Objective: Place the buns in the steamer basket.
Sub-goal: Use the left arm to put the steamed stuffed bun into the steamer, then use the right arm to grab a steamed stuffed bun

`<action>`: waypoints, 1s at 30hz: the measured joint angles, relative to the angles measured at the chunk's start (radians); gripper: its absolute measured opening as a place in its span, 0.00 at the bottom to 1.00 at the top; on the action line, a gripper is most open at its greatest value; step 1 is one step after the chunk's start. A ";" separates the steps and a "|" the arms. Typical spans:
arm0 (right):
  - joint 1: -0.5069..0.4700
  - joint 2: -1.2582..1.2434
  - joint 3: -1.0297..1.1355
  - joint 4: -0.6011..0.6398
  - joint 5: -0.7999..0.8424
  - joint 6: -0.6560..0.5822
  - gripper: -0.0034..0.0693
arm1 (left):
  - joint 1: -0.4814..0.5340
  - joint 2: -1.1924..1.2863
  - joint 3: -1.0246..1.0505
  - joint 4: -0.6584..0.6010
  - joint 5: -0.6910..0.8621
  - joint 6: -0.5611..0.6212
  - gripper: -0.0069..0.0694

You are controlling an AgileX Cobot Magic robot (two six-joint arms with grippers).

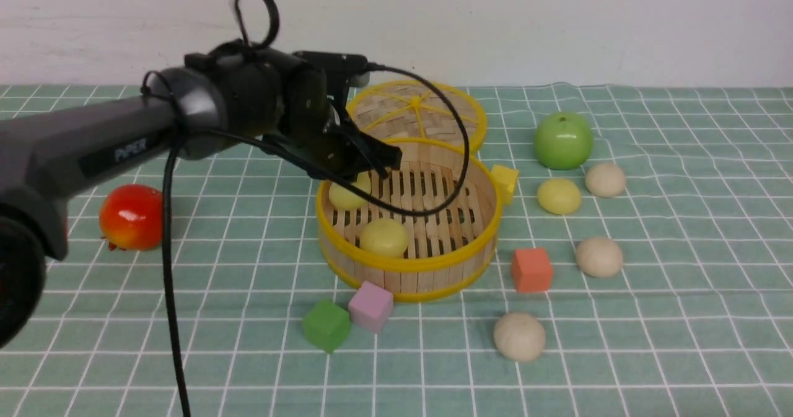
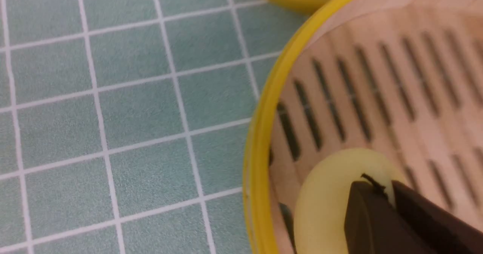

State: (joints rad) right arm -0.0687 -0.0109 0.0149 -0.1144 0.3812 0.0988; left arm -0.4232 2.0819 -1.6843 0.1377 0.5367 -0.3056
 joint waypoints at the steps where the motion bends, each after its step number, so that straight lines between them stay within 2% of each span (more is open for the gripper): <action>1: 0.000 0.000 0.000 0.000 0.000 0.000 0.38 | 0.000 0.010 0.000 0.003 -0.006 -0.001 0.09; 5: 0.000 0.000 0.000 0.000 0.000 0.000 0.38 | 0.000 0.046 0.001 0.014 -0.037 -0.020 0.11; 8: 0.000 0.000 0.000 0.000 0.000 0.000 0.38 | 0.000 0.049 0.001 0.017 -0.050 -0.040 0.17; 10: 0.000 0.000 0.000 0.000 0.000 0.000 0.38 | 0.000 0.049 0.001 0.018 -0.052 -0.044 0.22; 12: 0.000 0.000 0.000 0.000 0.000 0.000 0.38 | 0.000 0.043 0.001 0.022 -0.041 -0.046 0.38; 14: 0.000 0.000 0.000 0.000 0.000 0.000 0.38 | 0.000 0.033 0.001 0.022 -0.032 -0.046 0.43; 16: 0.000 0.000 0.000 0.000 0.000 0.000 0.38 | 0.000 -0.014 0.001 0.027 0.012 -0.044 0.54; 18: 0.000 0.000 0.000 0.000 0.000 0.000 0.38 | 0.000 -0.081 0.002 0.028 0.057 -0.033 0.58; 21: 0.000 0.000 0.000 0.000 0.000 0.000 0.38 | 0.000 -0.198 0.002 0.029 0.119 -0.015 0.59; 27: 0.000 0.000 0.000 0.000 0.000 0.000 0.38 | 0.000 -0.471 0.002 0.029 0.297 0.000 0.47; 28: 0.000 0.000 0.000 0.000 0.000 0.000 0.38 | 0.000 -0.566 0.005 0.029 0.359 0.000 0.38; 29: 0.000 0.000 0.000 0.000 0.000 0.000 0.38 | 0.000 -0.566 0.006 0.029 0.359 0.000 0.38; 30: 0.000 0.000 0.000 0.000 0.000 0.000 0.38 | 0.000 -0.665 0.030 0.029 0.406 0.000 0.29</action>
State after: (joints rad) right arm -0.0687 -0.0109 0.0149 -0.1144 0.3812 0.0988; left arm -0.4232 1.4165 -1.6538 0.1669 0.9425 -0.3056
